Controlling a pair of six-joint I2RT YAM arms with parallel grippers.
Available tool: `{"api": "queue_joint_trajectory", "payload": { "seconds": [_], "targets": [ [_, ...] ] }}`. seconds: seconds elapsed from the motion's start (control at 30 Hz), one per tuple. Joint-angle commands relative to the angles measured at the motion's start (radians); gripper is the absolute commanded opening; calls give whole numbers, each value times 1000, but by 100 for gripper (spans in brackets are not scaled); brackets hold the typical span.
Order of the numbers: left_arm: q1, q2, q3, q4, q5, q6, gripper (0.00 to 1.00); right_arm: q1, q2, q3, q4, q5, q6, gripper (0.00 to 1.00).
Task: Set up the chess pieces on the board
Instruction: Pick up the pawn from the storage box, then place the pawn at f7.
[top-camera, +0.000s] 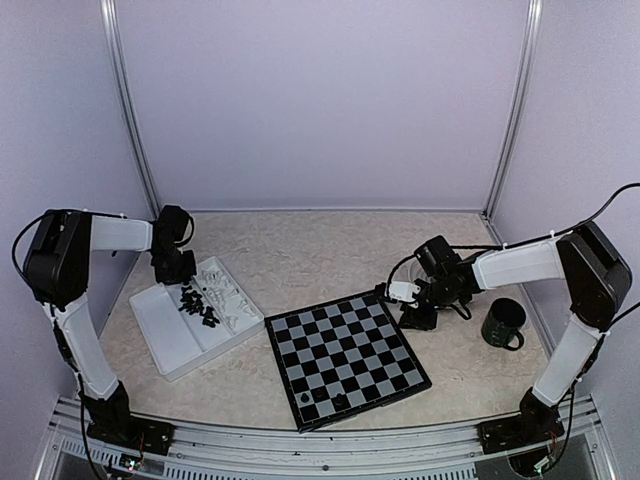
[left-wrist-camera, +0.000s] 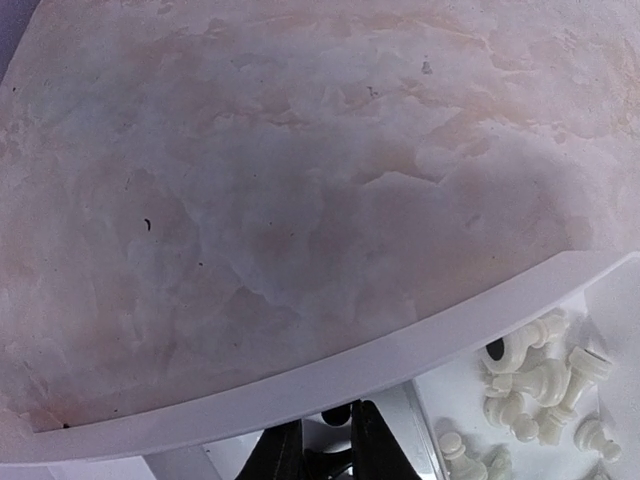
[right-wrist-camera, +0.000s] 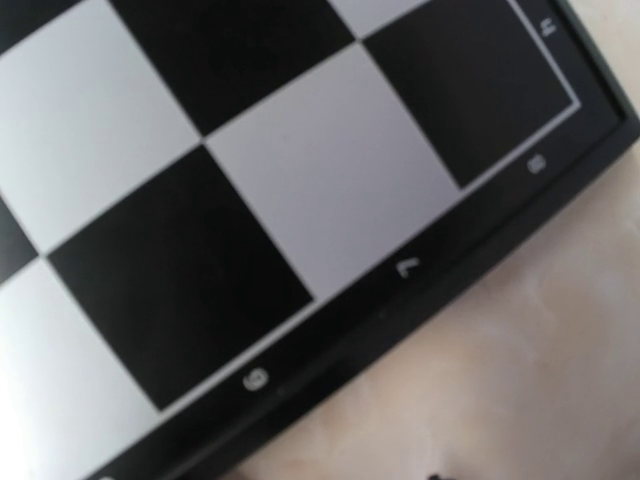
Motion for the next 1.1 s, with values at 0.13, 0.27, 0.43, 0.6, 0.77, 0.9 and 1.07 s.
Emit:
{"api": "queue_joint_trajectory", "payload": {
  "seconds": [0.13,0.27,0.43,0.6,0.77,0.9,1.07],
  "targets": [
    [17,37,7,52,-19,3,16,21,8,-26,-41,-2,-10,45],
    [17,36,-6,76,-15,4,13,21,5,-26,-41,-3,-13,45],
    [14,28,-12,76,-9,7,7,21,7,-26,-42,-3,-13,45],
    [-21,-54,-34,16,-25,8,4,22,7,-27,-44,3,-14,45],
    [-72,-196,-46,-58,-33,19,4,22,10,-25,-44,-1,-12,45],
    [-142,-302,-16,-118,7,43,3,27,21,-19,-51,-4,-11,45],
    [-358,-355,49,-178,64,83,2,28,14,-21,-44,5,-7,45]
  ]
}}
